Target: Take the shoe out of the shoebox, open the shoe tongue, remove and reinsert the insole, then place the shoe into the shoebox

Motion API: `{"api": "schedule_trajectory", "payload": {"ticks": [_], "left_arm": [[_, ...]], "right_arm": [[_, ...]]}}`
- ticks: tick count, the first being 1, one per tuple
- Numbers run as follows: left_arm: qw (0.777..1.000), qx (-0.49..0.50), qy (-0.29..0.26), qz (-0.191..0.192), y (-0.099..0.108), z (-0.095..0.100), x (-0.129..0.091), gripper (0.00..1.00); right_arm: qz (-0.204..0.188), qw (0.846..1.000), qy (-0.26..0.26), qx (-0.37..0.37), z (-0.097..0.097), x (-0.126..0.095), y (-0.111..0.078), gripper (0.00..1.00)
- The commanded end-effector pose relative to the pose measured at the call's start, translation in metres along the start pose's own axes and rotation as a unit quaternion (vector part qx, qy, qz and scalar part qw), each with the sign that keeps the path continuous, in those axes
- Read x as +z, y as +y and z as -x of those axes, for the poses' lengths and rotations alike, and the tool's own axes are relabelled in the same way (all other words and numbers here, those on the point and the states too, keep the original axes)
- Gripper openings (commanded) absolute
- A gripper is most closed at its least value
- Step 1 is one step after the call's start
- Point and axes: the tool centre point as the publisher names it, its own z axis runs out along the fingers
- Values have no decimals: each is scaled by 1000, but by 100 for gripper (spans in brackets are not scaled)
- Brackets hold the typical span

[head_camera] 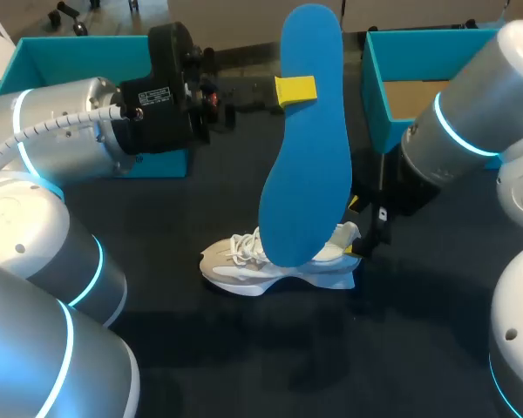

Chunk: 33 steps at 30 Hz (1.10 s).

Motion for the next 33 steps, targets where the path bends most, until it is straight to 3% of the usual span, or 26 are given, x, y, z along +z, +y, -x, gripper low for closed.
{"api": "schedule_trajectory", "payload": {"ticks": [1, 14, 33], "left_arm": [[1000, 0, -2, -17, 5, -8, 1, 0], [1000, 0, -2, -17, 5, -8, 1, 0], [1000, 0, -2, -17, 5, -8, 1, 0]], "right_arm": [[-62, 998, -5, -2, 1, 1, 11, 100], [-99, 994, -15, -41, 6, 1, 18, 100], [-108, 991, -15, -79, 5, 4, 25, 100]]}}
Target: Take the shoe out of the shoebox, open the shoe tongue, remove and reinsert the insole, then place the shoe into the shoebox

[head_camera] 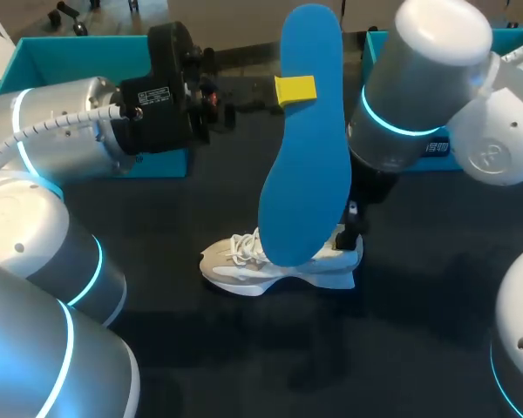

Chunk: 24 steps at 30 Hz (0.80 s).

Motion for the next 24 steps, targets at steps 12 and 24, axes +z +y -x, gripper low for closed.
{"api": "schedule_trajectory", "payload": {"ticks": [12, 24], "left_arm": [[1000, 0, -2, -18, 5, -8, 2, 0], [1000, 0, -2, -18, 5, -8, 2, 0]], "right_arm": [[-1, 1000, -1, 1, -1, 2, 1, 100], [-1, 1000, -8, 0, 9, 3, 3, 100]]}}
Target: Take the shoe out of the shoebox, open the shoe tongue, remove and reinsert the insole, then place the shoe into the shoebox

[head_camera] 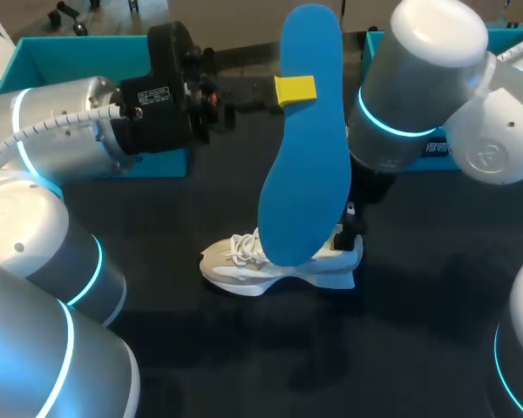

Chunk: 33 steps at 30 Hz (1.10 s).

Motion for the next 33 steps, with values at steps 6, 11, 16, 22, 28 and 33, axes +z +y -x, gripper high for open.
{"api": "schedule_trajectory", "payload": {"ticks": [6, 11, 16, 22, 28, 33], "left_arm": [[1000, 0, -2, -19, 5, -8, 2, 0], [1000, 0, -2, -19, 5, -8, 2, 0], [1000, 0, -2, -19, 5, -8, 2, 0], [1000, 0, -2, -19, 5, -8, 2, 0], [1000, 0, -2, -19, 5, -8, 2, 0], [1000, 0, -2, -19, 5, -8, 2, 0]], "right_arm": [[1, 1000, -6, -8, 29, 13, 14, 100], [-15, 1000, 11, -21, 44, 34, 28, 100], [-26, 999, 18, -16, 52, 52, 34, 100], [-21, 999, 18, -17, 52, 75, 36, 100], [-21, 999, 25, -17, 45, 97, 34, 100], [-19, 999, 32, -15, 43, 107, 33, 100]]}}
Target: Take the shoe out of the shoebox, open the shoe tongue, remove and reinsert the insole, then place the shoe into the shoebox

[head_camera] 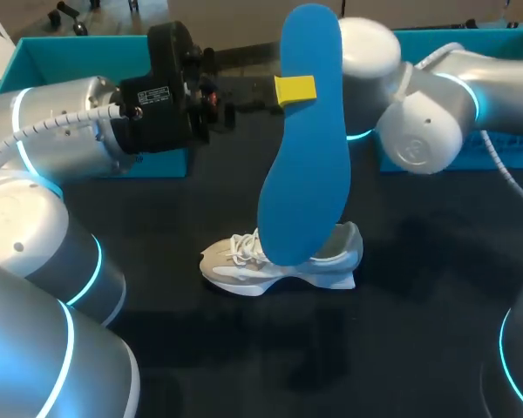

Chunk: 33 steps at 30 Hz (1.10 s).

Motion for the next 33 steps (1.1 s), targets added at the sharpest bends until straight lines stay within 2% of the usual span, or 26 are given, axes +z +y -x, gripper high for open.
{"api": "schedule_trajectory", "payload": {"ticks": [1, 2, 5, 9, 13, 21, 28, 33], "left_arm": [[1000, 0, -2, -20, 5, -8, 2, 0], [1000, 0, -2, -20, 5, -8, 2, 0], [1000, 0, -2, -20, 5, -8, 2, 0], [1000, 0, -2, -20, 5, -8, 2, 0], [1000, 0, -2, -20, 5, -8, 2, 0], [1000, 0, -2, -20, 5, -8, 2, 0], [1000, 0, -2, -20, 5, -8, 2, 0], [1000, 0, -2, -20, 5, -8, 2, 0]], "right_arm": [[3, 1000, 3, -1, 2, 17, 1, 100], [3, 1000, 3, -1, 2, 18, 1, 98], [3, 1000, 8, -4, 2, 23, 1, 55], [4, 1000, 14, -3, -1, 27, 0, 31], [4, 1000, 18, -2, -3, 28, -1, 0], [15, 999, 31, 11, -9, 20, -4, 0], [37, 995, 43, 79, -14, -1, -7, 0], [62, 986, 64, 142, -13, -8, -4, 0]]}}
